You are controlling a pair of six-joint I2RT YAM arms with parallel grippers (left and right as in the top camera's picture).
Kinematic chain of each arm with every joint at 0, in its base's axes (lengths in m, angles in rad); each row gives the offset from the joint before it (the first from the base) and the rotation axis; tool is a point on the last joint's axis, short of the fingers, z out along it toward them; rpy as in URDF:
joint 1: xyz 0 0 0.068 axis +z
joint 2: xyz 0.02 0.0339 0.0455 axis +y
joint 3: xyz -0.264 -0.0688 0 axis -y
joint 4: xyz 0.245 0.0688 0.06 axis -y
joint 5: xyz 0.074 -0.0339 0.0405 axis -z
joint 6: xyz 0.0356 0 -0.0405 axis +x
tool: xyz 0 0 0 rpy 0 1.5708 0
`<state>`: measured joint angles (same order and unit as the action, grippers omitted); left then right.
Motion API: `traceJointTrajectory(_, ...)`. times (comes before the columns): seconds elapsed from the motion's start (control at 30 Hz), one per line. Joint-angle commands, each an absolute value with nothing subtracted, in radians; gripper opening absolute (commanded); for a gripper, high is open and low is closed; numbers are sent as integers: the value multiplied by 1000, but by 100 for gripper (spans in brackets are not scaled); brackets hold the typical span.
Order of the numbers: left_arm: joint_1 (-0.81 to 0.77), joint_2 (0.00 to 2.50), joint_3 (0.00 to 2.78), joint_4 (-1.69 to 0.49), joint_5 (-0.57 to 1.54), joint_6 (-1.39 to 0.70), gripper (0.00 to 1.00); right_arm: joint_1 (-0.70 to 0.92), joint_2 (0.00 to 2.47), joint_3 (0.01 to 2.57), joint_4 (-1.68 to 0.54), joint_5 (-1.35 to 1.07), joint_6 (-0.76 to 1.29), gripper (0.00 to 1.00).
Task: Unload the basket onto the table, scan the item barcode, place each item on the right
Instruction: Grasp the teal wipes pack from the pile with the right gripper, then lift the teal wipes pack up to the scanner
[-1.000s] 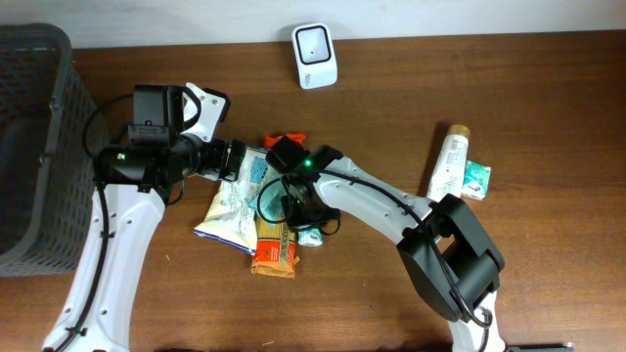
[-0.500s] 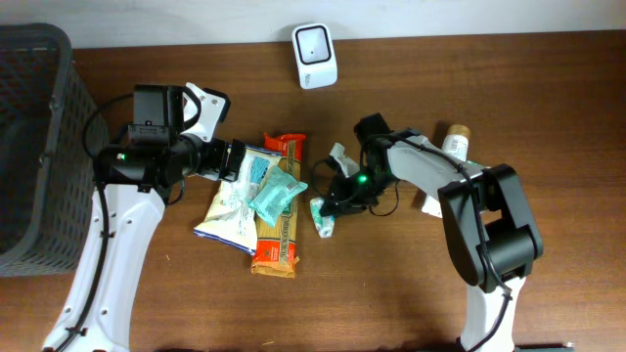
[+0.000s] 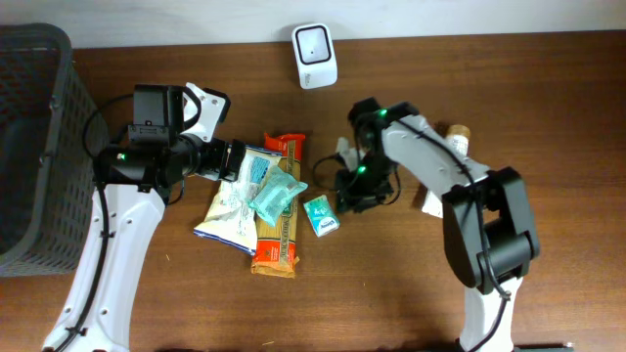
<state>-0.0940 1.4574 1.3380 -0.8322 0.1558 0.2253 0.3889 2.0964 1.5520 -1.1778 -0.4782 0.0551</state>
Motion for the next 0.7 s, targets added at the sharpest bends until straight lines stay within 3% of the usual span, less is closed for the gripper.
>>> traceJointTrajectory(0.0,-91,1447,1346,-832,156,241,99,416,2088,1502,-1153,-524,49,41)
traceJointTrajectory(0.3,-91,1447,1346,-832,156,241,99,425,2088,1385,-934,-564,68,41)
traceJointTrajectory(0.33,-91,1447,1346,-832,156,241,99,426,2088,1383,-925,-564,69,38)
traceJointTrajectory(0.43,-91,1447,1346,-832,156,241,99,426,2088,1332,-884,-565,103,4)
traceJointTrajectory(0.6,-91,1447,1346,-832,156,241,99,394,2043,1313,-911,-615,128,4)
traceJointTrajectory(0.67,-91,1447,1346,-832,156,241,99,302,1932,1349,-1026,-818,-17,4)
